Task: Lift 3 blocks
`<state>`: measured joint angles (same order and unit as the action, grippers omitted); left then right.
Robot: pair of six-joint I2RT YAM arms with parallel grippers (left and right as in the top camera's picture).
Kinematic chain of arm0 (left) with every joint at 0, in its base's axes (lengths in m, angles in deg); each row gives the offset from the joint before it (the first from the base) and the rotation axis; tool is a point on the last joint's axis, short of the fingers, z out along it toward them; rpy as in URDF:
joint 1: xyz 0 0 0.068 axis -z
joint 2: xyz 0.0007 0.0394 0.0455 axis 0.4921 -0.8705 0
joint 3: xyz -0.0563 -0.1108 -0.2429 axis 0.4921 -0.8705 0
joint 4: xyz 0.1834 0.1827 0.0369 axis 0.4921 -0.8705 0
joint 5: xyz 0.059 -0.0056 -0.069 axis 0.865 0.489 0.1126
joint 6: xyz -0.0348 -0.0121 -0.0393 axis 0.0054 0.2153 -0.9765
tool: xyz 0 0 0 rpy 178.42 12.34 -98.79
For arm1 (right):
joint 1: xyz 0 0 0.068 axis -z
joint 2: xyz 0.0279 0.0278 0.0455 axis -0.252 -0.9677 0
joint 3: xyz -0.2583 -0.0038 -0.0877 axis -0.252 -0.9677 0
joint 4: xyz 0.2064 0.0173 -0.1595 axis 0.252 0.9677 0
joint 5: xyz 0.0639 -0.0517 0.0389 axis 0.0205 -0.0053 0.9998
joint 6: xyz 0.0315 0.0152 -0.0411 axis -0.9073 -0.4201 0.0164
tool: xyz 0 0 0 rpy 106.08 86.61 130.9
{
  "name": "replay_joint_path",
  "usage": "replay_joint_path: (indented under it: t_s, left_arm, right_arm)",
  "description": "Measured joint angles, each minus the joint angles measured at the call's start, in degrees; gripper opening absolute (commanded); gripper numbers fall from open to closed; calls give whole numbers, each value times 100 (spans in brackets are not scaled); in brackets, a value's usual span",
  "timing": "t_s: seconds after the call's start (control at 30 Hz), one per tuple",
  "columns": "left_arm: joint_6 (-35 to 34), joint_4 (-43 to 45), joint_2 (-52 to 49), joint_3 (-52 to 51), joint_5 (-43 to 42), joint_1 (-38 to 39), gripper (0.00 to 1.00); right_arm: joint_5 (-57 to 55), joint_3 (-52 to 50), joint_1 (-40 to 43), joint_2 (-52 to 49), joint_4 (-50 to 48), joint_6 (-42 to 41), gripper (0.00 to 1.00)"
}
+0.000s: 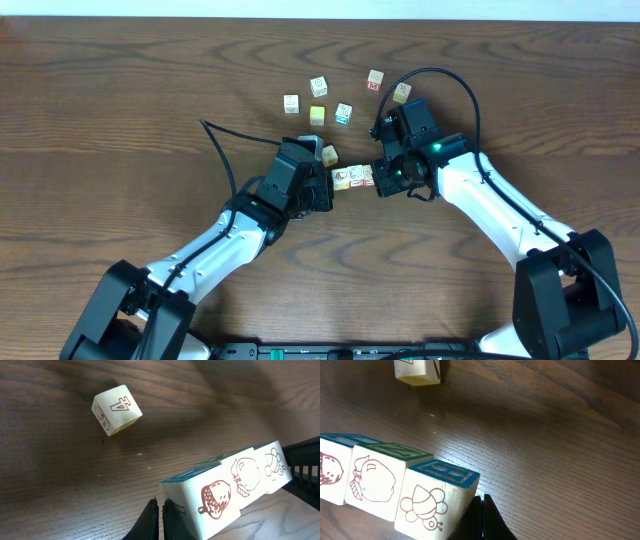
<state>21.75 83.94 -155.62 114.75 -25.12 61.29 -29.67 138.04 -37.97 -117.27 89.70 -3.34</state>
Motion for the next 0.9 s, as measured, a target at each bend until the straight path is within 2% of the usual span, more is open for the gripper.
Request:
replay_joint_path:
  t_s: [0.9]
  left_arm:
    - [28,-146,293,133,4,0,7]
  right_arm:
    - [-109,179,0,269,260,44,1]
